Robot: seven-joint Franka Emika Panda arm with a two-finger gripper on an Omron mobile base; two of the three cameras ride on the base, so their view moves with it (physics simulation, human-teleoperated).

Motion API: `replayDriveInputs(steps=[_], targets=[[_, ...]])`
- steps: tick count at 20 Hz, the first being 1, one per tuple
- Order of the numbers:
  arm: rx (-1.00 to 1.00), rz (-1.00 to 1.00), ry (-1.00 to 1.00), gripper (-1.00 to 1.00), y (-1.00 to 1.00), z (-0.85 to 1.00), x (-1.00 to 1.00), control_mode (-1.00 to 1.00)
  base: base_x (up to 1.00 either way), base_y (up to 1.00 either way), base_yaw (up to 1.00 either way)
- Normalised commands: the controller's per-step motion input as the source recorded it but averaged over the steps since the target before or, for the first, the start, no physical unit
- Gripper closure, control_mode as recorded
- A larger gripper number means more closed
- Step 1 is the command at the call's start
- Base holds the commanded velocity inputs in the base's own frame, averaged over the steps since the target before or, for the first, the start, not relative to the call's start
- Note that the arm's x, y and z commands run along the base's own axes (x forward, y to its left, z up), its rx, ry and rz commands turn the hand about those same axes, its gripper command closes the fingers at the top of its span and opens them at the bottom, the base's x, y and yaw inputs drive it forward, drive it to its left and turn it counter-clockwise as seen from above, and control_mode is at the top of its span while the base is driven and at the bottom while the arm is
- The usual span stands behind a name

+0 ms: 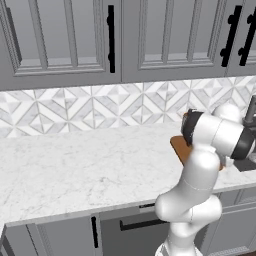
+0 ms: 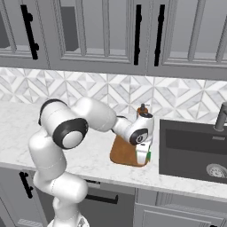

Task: Pick up the sponge from the counter and clean the cutting board by briefly scrubbing or pressing down on the cutting board. Once finished, release the sponge.

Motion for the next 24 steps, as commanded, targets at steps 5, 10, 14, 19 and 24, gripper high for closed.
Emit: replayDriveInputs(steps=[5, 10, 14, 19, 24], targets=[[0.0, 0.0, -0.02, 1.0, 0.17, -0.13, -0.29, -1.0, 0.0, 0.0, 0.0], [0.0, -0.02, -0.27, 1.0, 0.33, 0.0, 0.07, -1.0, 0.0, 0.0, 0.0], [0.01, -0.07, -0.3, 1.0, 0.18, 0.0, 0.24, -1.0, 0.0, 0.0, 0.0], [0.05, -0.07, -0.16, 1.0, 0.06, 0.05, 0.39, -1.0, 0.0, 0.0, 0.0], [0.1, -0.03, 0.04, 1.0, 0.0, 0.25, 0.61, -1.0, 0.0, 0.0, 0.0]])
